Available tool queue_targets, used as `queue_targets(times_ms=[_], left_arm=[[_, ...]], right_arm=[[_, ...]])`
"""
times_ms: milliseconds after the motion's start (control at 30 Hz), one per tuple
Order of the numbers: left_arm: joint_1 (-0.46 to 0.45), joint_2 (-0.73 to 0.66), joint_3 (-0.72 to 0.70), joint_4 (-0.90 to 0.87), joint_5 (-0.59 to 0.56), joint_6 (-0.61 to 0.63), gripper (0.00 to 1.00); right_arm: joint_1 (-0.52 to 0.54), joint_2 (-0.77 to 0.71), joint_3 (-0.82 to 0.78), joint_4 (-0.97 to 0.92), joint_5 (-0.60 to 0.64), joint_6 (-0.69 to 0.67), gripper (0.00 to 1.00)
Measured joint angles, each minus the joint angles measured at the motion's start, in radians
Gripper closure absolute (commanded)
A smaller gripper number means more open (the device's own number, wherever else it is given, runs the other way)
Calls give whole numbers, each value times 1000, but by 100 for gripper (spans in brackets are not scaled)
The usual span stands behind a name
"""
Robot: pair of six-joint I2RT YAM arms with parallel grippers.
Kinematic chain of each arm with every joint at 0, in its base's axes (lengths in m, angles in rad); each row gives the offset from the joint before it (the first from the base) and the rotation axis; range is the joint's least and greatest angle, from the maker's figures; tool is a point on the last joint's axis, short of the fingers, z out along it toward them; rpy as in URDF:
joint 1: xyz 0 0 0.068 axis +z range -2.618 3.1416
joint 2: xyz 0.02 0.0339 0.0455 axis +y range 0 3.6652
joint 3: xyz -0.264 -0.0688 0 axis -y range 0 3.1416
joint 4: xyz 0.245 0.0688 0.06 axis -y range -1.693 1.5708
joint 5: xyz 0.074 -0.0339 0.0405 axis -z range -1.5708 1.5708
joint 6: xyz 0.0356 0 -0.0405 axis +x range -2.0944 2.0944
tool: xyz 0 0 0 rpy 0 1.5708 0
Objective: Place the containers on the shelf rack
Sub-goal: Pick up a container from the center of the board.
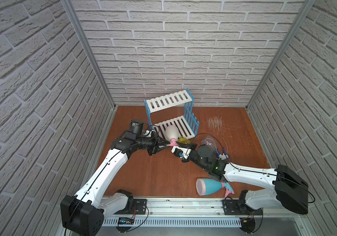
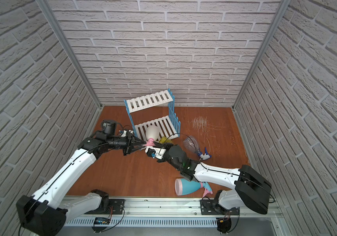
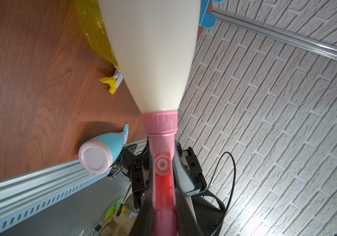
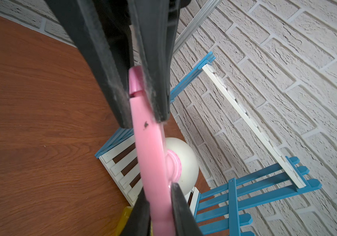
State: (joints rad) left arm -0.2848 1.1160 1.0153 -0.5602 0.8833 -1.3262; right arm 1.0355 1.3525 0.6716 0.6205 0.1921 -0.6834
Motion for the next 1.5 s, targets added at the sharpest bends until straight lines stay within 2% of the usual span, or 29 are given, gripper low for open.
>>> queue_targets(times_ms=[100, 133, 200, 400, 567, 700, 867, 1033, 1400, 1500], left_arm=[[8, -14, -5, 35, -4, 10, 22], [13, -22, -8, 40, -5, 8, 13], [27, -39, -13, 46, -14, 23, 3], [99, -81, -14, 32, -81, 128, 2], [169, -124, 35, -26, -201, 356, 2], [188, -171, 65, -23, -332, 561, 2], [188, -210, 51, 19, -485, 784, 2], [192, -209, 27, 45, -580, 954, 2], [193, -233, -55, 101, -653, 1128, 2], [193, -248, -79, 113, -653, 1147, 2]], right_arm=[[1, -7, 0, -34, -3, 23, 96], [1, -13, 0, -53, -4, 33, 96], [1, -34, 0, -98, -3, 56, 96], [1, -167, 4, -274, -5, 166, 97], [-13, -247, 113, -496, -1, 289, 97], [-78, -237, 315, -682, -28, 398, 97], [-194, -96, 703, -892, -94, 526, 96], [-247, 100, 1106, -1124, -124, 607, 97], [-304, 466, 1837, -1527, -112, 697, 97], [-332, 529, 1936, -1556, -97, 714, 96]])
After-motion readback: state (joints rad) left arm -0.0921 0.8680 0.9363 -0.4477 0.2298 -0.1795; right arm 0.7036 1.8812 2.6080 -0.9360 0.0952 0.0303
